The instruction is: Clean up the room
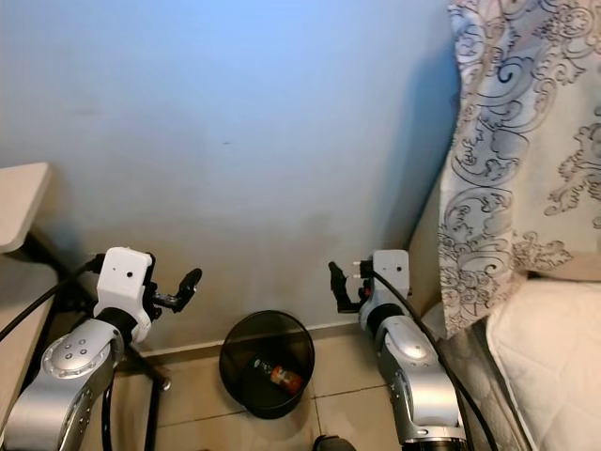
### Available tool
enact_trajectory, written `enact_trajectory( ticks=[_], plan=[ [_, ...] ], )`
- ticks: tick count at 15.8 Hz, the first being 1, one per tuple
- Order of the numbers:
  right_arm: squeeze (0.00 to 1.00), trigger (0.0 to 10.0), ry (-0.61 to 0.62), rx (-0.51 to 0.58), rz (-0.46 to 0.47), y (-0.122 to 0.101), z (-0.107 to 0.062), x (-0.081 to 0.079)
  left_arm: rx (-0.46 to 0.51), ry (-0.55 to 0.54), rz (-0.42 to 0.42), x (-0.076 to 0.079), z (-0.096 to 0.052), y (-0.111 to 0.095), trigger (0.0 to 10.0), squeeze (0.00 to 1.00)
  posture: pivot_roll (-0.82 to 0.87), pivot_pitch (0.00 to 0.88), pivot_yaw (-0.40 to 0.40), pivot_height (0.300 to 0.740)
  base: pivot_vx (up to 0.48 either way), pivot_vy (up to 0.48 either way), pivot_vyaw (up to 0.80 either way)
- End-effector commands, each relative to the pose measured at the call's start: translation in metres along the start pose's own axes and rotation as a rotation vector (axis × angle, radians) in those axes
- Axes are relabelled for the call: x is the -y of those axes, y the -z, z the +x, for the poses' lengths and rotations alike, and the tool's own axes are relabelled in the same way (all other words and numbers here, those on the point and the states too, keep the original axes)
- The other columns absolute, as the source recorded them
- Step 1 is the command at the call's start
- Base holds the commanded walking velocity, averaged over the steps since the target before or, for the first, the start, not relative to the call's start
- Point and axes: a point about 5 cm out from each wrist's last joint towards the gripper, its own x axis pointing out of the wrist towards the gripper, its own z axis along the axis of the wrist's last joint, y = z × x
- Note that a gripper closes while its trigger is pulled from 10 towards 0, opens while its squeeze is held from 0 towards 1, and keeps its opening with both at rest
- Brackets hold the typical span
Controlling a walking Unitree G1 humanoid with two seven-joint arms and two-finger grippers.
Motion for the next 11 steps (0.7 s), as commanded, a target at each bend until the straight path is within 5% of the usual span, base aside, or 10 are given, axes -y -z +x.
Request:
enact_trajectory(
  ticks=[1,5,9,11],
  plan=[
    [1.00,10.0,0.002,-0.001,-0.002,-0.002,-0.001,0.000,0.021,-0.018,0.007,-0.003,-0.002,-0.005,10.0,0.00,0.00,0.000,0.070,0.740,0.000,0.000,-0.77],
    [1.00,10.0,0.001,-0.011,0.001,-0.001,-0.004,-0.003,0.023,-0.038,0.028,-0.007,-0.005,-0.006,10.0,0.00,0.00,0.000,0.068,0.740,0.000,0.000,-0.77],
    [1.00,10.0,0.014,0.016,-0.117,-0.006,-0.007,0.005,0.020,-0.010,0.015,0.002,-0.004,-0.004,10.0,0.00,0.00,0.000,0.052,0.740,0.000,0.000,-0.77],
    [1.00,10.0,0.032,0.013,-0.084,-0.007,-0.009,0.009,0.031,-0.028,0.012,-0.002,-0.004,-0.006,10.0,0.00,-0.01,0.000,0.046,0.740,0.000,0.000,-0.76]
  ],
)
